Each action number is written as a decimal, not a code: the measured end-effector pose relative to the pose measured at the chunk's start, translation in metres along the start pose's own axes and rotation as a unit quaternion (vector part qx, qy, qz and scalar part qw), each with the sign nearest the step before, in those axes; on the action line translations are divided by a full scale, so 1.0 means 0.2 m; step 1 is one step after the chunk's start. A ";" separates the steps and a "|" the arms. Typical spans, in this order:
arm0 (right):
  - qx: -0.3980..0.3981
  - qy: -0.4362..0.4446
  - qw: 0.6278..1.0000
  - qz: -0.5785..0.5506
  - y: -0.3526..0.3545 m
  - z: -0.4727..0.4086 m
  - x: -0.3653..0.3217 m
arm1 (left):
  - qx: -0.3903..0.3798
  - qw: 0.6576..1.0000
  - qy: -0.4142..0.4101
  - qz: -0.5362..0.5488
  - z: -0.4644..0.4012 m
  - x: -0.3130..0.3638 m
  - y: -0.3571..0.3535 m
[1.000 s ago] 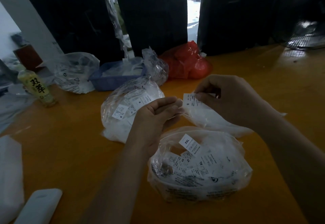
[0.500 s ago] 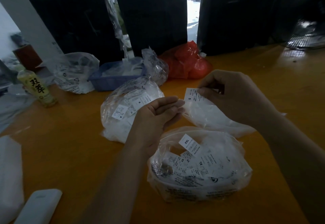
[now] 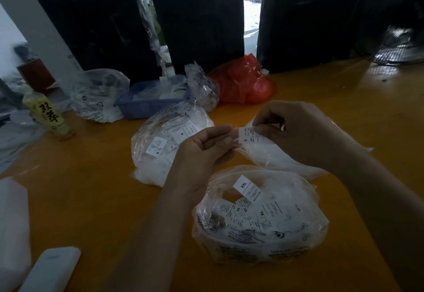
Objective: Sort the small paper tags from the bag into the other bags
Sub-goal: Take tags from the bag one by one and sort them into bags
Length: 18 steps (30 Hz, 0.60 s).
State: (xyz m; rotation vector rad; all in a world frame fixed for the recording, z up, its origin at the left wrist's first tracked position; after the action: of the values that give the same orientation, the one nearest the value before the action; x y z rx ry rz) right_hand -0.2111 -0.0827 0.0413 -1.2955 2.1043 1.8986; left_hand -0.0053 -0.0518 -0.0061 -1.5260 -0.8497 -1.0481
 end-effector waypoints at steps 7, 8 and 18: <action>-0.024 0.004 1.000 0.005 -0.01 0.00 -0.02 | 0.007 1.000 0.005 -0.029 0.00 -0.01 -0.01; -0.026 0.007 1.000 0.010 -0.02 0.00 -0.02 | 0.008 0.999 0.005 -0.044 0.00 -0.01 -0.01; 0.056 -0.050 0.991 -0.114 -0.02 -0.02 0.02 | 0.085 0.996 0.002 0.028 0.01 0.01 -0.02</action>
State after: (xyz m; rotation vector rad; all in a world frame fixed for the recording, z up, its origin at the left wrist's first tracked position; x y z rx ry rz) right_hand -0.2100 -0.0881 0.0362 -1.3221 1.8938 1.6907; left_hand -0.0086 -0.0497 -0.0033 -1.3960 -0.8658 -0.9134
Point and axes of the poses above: each hand's wrist, its own z-axis away from the middle knuckle, its own y-axis out of the back of the hand, x = y × z, the point moved 1 cm from there along -z, towards the middle knuckle, and after that the axes turned 10 degrees about -x, right-handed, at the moved point
